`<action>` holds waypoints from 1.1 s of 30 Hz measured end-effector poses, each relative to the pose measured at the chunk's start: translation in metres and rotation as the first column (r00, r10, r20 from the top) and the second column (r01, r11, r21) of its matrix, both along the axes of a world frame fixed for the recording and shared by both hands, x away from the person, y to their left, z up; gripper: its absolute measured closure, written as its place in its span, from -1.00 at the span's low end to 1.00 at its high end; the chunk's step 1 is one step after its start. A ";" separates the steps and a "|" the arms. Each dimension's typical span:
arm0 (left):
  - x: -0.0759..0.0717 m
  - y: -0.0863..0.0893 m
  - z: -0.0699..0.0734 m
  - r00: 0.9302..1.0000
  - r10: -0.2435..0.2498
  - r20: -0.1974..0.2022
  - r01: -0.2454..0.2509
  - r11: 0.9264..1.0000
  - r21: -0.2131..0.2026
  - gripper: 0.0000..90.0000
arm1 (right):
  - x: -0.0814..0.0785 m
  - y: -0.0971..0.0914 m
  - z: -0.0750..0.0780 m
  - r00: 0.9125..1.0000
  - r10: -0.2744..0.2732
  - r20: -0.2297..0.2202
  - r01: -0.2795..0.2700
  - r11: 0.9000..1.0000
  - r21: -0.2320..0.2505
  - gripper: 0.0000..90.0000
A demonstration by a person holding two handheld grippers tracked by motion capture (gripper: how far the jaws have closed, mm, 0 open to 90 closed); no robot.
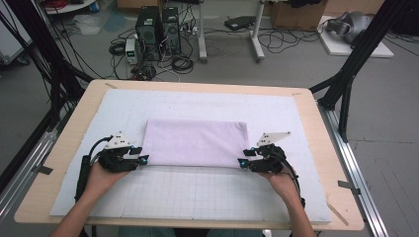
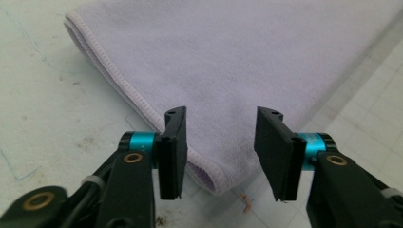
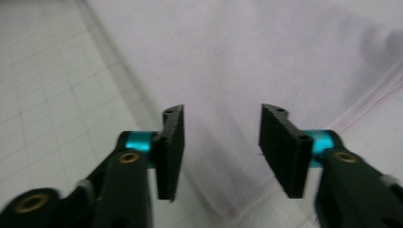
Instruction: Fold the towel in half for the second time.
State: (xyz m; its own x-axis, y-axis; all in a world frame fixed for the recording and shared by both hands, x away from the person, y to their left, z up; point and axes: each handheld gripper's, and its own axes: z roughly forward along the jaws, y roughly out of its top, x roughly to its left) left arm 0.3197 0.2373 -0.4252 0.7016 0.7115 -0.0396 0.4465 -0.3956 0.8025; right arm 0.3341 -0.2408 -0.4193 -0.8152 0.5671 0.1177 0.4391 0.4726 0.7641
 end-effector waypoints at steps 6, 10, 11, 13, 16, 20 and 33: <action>-0.001 -0.002 0.006 0.999 0.029 0.018 -0.028 0.998 -0.056 -0.02 | 0.004 0.005 0.007 0.997 -0.077 0.028 0.074 0.994 0.075 -0.21; -0.003 -0.002 0.007 0.999 0.033 0.010 -0.032 0.997 -0.070 -0.10 | 0.002 0.007 0.007 0.993 -0.118 0.022 0.115 0.986 0.118 -0.39; -0.004 -0.001 0.008 1.000 0.028 0.012 -0.027 0.997 -0.070 -0.13 | 0.001 0.008 0.008 0.992 -0.121 0.028 0.117 0.987 0.114 -0.44; -0.007 -0.001 0.010 0.999 0.038 0.021 -0.036 0.996 -0.077 -0.18 | -0.002 0.010 0.009 0.991 -0.124 0.046 0.119 0.988 0.097 -0.52; -0.010 0.000 0.013 0.999 0.040 0.021 -0.038 0.996 -0.085 -0.31 | -0.009 0.013 0.013 0.990 -0.119 0.072 0.113 0.990 0.078 -0.60; -0.016 0.001 0.017 0.998 0.054 0.029 -0.051 0.994 -0.097 -0.50 | -0.017 0.012 0.016 0.988 -0.125 0.092 0.118 0.990 0.078 -0.71; -0.039 0.009 0.022 0.997 0.047 0.057 -0.041 0.995 -0.096 -0.64 | -0.043 -0.002 0.020 0.983 -0.138 0.123 0.127 0.988 0.089 -0.73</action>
